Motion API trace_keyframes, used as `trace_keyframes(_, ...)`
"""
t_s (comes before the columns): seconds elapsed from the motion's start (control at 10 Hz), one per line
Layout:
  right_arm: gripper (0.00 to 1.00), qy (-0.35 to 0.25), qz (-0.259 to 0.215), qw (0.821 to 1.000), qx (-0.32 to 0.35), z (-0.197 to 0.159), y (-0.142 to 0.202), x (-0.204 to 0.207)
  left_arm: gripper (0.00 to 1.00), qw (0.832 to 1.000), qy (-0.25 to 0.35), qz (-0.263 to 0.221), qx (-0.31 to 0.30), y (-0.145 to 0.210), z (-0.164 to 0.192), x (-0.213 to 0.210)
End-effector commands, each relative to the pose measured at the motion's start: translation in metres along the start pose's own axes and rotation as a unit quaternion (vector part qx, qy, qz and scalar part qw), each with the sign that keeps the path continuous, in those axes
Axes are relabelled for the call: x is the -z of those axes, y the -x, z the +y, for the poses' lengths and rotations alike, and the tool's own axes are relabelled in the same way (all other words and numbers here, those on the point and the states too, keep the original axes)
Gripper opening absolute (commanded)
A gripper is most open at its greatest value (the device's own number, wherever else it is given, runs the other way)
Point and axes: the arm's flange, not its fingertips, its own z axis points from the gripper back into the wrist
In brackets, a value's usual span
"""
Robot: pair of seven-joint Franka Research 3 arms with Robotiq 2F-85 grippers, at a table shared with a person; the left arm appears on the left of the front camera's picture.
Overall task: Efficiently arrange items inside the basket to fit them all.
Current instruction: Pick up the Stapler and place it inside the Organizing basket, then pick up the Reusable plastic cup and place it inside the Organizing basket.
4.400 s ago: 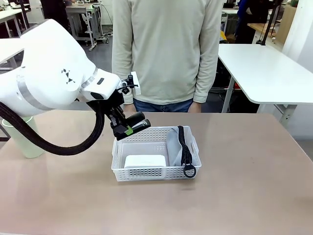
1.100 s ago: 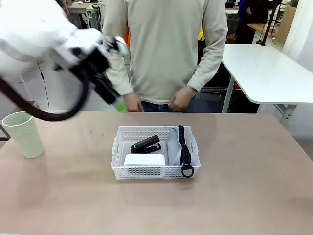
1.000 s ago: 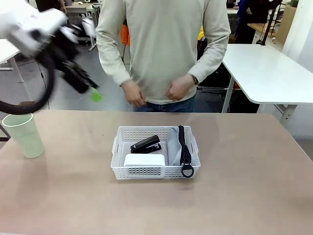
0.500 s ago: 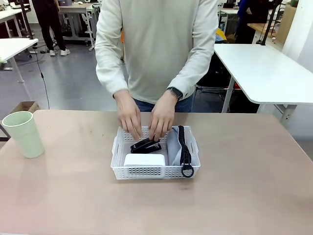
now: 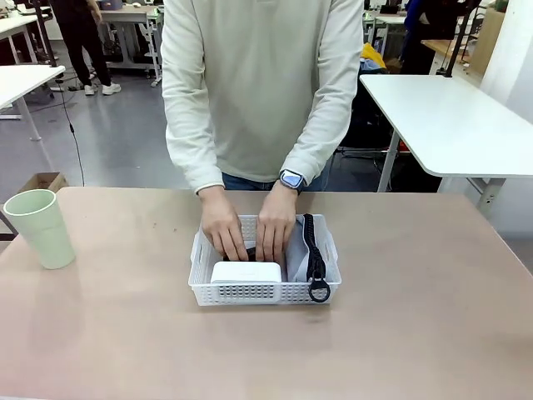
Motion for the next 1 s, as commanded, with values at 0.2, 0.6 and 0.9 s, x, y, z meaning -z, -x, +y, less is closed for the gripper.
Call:
trace_keyframes(0.2, 1.0, -0.011, -0.006, 1.0, 0.005, 0.0058, -0.0001, 0.0012, 1.0, 0.999, 0.0, 0.007, 0.041, -0.0158, -0.0402, -0.0015)
trace_keyframes(0.6, 1.0, -0.011, -0.006, 1.0, 0.005, 0.0058, -0.0001, 0.0012, 1.0, 0.999, 0.0, 0.007, 0.041, -0.0158, -0.0402, -0.0015)
trace_keyframes(0.9, 1.0, -0.011, -0.006, 1.0, 0.005, 0.0058, -0.0001, 0.0012, 1.0, 0.999, 0.0, 0.007, 0.041, -0.0158, -0.0402, -0.0015)
